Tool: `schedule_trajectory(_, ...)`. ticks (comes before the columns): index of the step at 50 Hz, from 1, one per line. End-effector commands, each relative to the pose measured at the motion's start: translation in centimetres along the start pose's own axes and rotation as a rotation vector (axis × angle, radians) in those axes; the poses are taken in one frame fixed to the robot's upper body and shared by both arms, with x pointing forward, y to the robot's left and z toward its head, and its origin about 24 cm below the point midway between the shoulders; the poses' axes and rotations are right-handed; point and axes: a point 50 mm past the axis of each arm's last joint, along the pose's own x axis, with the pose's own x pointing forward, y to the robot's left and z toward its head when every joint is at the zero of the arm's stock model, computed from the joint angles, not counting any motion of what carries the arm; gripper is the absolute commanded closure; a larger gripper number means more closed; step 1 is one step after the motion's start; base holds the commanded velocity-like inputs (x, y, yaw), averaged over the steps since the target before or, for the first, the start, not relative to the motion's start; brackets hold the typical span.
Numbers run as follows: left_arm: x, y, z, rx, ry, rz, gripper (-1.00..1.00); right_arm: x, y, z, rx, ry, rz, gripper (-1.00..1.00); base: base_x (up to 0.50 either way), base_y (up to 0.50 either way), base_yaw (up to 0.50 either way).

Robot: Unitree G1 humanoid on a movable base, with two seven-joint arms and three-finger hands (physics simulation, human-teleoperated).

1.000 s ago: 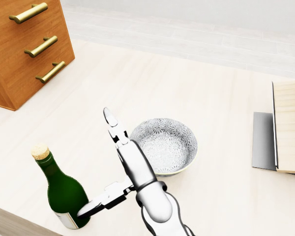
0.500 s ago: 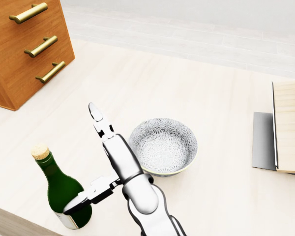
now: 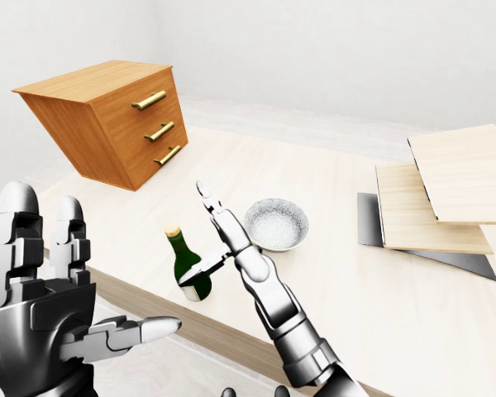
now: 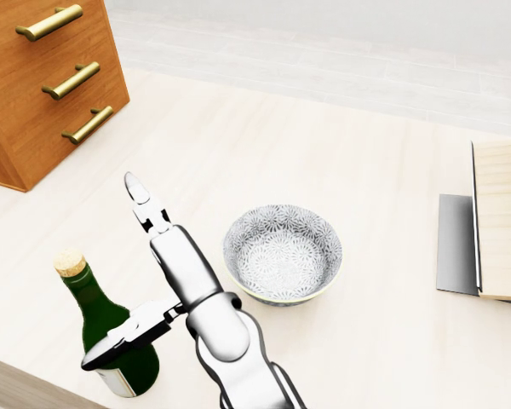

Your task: Put the wine bottle on the wine rack.

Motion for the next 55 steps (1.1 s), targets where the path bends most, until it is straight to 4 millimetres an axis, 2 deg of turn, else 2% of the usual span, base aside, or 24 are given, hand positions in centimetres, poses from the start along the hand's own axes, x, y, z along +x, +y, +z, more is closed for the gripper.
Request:
schedule_trajectory(1, -0.1, 0.2, -0.3, -0.003, 0.014, 0.003, -1.00, 0.6, 0.6, 0.3, 0.001, 0.002, 0.020, -1.00, 0.00, 0.00, 0.00)
schedule_trajectory(27, -0.3, 0.3, -0.9, -0.005, 0.048, 0.002, -1.00, 1.8, 0.4, -0.4, 0.009, 0.056, 0.042, -1.00, 0.00, 0.00, 0.00)
schedule_trajectory(38, -0.3, 0.2, -0.8, -0.006, 0.043, 0.003, -1.00, 2.2, 0.9, -0.1, 0.015, 0.056, 0.118, -1.00, 0.00, 0.00, 0.00)
schedule_trajectory(55, -0.4, 0.4, -1.3, -0.013, 0.064, 0.004, -1.00, 3.3, 0.4, 0.5, 0.024, 0.060, 0.133, -1.00, 0.00, 0.00, 0.00)
